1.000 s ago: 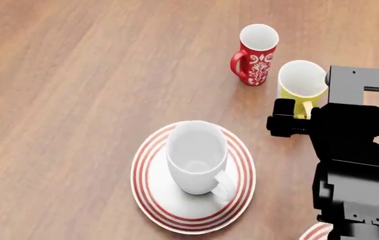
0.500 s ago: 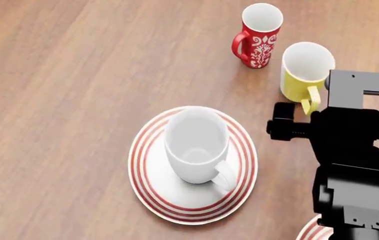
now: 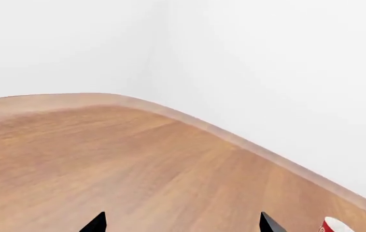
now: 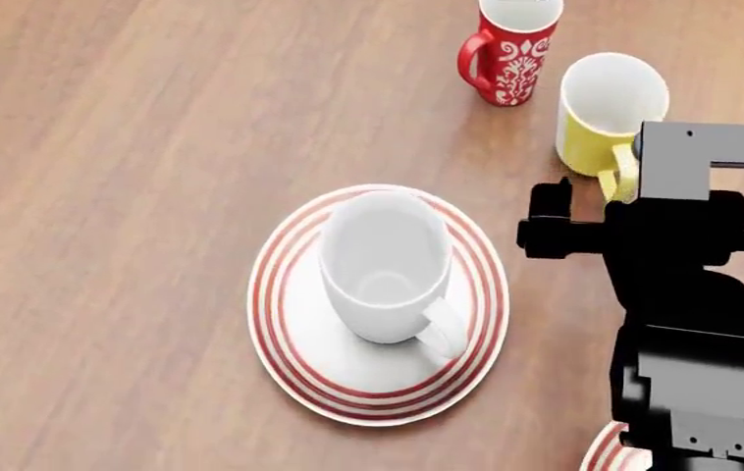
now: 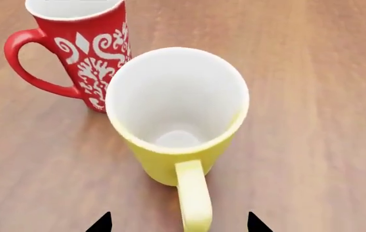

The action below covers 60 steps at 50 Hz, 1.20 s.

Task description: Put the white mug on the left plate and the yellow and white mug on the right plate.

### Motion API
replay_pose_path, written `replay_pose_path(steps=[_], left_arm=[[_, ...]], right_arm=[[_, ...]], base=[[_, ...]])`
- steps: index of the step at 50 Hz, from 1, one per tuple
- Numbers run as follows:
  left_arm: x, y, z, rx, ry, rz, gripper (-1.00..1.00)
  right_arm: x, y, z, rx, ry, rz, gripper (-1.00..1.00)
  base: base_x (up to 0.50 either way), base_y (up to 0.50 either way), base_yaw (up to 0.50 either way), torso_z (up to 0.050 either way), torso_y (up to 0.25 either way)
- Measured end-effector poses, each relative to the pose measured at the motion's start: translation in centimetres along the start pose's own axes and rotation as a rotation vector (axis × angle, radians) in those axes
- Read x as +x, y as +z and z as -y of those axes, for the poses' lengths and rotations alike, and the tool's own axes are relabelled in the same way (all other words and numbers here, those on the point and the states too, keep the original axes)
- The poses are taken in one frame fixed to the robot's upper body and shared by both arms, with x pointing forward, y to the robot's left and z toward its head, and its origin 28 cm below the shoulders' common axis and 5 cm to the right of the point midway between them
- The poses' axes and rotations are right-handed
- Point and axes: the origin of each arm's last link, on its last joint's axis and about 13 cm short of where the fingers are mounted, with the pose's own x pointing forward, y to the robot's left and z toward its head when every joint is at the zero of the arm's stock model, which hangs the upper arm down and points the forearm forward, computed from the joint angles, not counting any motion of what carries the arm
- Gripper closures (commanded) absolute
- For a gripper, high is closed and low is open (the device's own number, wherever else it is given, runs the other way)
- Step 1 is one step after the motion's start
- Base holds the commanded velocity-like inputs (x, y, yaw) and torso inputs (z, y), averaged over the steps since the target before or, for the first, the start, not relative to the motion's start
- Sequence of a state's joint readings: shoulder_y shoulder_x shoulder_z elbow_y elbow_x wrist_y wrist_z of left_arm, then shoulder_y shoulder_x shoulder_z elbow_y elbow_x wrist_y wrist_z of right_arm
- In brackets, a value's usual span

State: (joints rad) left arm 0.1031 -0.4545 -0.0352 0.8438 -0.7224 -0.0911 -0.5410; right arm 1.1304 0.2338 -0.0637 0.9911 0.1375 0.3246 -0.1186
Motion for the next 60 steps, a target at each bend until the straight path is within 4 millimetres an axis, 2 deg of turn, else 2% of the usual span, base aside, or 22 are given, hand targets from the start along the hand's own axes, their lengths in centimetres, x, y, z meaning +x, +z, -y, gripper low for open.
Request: replay_pose_path(steps=[26, 31, 39, 40, 60], left_arm=[[0.09, -0.07, -0.1, 0.003, 0.003, -0.001, -1.0], [0.08, -0.05, -0.1, 0.005, -0.001, 0.004, -1.0], [0.09, -0.03, -0.12, 0.001, 0.001, 0.004, -1.0], [0.09, -0.03, -0.12, 0.001, 0.002, 0.005, -1.0], [0.11, 0.04, -0.09, -0.009, -0.001, 0.011, -1.0]], right_arm=[[-0.59, 0.53, 0.22, 0.01, -0.02, 0.044, -1.0], [-0.55, 0.54, 0.21, 0.011, -0.019, 0.046, -1.0], [-0.55, 0.43, 0.19, 0.013, -0.02, 0.045, -1.0], [-0.54, 0.43, 0.19, 0.014, -0.02, 0.046, 1.0], [-0.71, 0.29, 0.22, 0.025, -0.017, 0.112, 1.0]], base=[[0.0, 0.0, 0.0, 0.001, -0.015], [0.0, 0.0, 0.0, 0.006, -0.229], [0.0, 0.0, 0.0, 0.001, -0.005], [0.0, 0.0, 0.0, 0.0, 0.0], [0.0, 0.0, 0.0, 0.0, 0.0]])
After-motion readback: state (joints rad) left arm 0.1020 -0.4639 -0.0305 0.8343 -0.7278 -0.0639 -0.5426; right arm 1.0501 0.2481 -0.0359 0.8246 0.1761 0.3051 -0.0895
